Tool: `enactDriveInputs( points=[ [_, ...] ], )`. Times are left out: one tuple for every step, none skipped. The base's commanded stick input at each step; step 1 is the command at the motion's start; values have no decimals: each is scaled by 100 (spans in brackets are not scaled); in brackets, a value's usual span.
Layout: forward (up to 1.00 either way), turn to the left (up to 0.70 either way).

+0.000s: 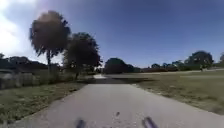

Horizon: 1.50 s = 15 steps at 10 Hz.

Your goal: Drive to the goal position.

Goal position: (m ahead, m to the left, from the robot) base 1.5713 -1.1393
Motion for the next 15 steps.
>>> enactDriveInputs(
  points=[
    [70, 0],
    [70, 0],
    [70, 0],
    [70, 10],
    [70, 29],
    [70, 35],
    [70, 35],
    [70, 35],
    [70, 35],
    [70, 35],
    [70, 35],
    [70, 35],
    [70, 31],
    [70, 9],
    [70, 0]
  ],
)
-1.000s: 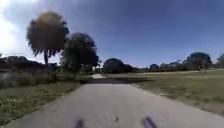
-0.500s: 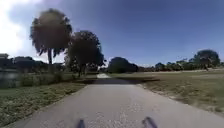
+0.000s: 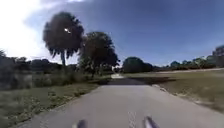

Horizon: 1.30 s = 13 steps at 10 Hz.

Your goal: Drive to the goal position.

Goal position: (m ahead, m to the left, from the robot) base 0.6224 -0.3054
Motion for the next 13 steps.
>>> enactDriveInputs(
  points=[
    [70, 0],
    [70, 0],
    [70, 0],
    [70, 0],
    [70, 0],
    [70, 0],
    [70, 0],
    [70, 0],
    [70, 0],
    [70, 0],
    [70, 0],
    [70, 0],
    [70, 0]
  ],
)
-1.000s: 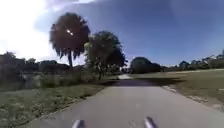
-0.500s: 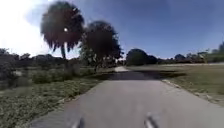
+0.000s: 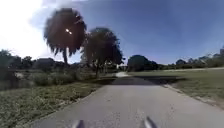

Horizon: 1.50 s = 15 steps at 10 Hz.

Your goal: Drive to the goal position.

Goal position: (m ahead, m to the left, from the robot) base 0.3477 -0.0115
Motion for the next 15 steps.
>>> enactDriveInputs(
  points=[
    [70, 0],
    [70, 0],
    [70, 0],
    [70, 0],
    [70, 0],
    [70, 0],
    [70, 0],
    [70, 0],
    [70, 0],
    [70, 0],
    [70, 0],
    [70, 0],
    [70, 0],
    [70, 0],
    [70, 0]
  ],
)
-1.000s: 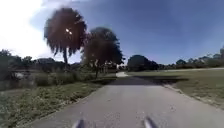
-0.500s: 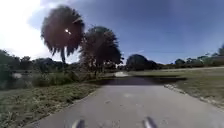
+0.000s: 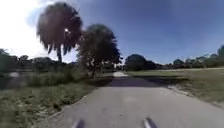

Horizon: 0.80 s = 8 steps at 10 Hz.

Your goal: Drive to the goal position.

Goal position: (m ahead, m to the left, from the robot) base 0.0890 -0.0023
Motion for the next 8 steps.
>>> enactDriveInputs(
  points=[
    [70, 0],
    [60, 0],
    [50, 0],
    [39, 0],
    [28, 0],
    [17, 0],
    [6, 0],
    [0, 0]
  ],
)
